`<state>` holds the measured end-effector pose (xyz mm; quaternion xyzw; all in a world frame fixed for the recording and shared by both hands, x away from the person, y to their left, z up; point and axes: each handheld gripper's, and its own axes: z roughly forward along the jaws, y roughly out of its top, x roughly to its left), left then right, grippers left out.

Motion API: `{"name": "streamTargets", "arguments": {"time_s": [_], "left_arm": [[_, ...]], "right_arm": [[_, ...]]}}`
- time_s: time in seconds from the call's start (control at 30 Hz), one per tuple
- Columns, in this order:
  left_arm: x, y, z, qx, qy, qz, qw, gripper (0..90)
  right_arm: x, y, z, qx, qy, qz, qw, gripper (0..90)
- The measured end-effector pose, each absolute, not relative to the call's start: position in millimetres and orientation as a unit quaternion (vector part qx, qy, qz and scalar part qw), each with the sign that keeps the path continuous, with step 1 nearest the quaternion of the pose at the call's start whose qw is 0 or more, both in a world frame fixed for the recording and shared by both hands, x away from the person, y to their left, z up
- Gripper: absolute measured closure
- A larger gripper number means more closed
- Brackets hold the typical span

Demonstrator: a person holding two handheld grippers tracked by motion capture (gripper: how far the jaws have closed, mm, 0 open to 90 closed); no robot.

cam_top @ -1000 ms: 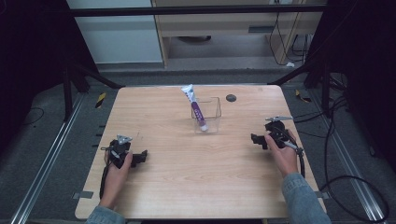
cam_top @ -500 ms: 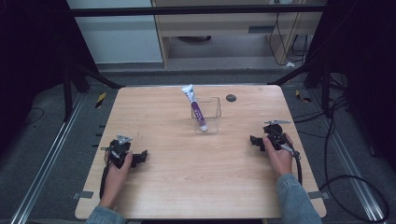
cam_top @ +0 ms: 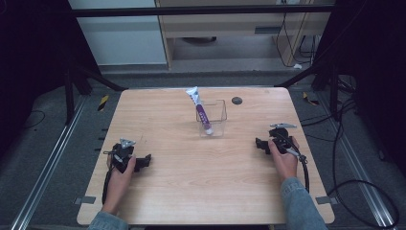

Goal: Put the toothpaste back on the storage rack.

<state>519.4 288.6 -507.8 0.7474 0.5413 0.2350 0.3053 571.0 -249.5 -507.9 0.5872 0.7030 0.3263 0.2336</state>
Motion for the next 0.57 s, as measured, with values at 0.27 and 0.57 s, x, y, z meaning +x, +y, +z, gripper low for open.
{"name": "streamTargets", "arguments": {"time_s": [0.27,0.57], "left_arm": [[519.3,288.6,-507.8,0.747,0.541,0.235,0.305,0.0],[519.0,288.3,-507.8,0.747,0.541,0.235,0.306,0.0]], "right_arm": [[572.6,-245.3,-510.6,0.568,0.717,0.316,0.25,7.8],[572.6,-243.2,-511.6,0.591,0.704,0.3,0.254,0.3]]}}
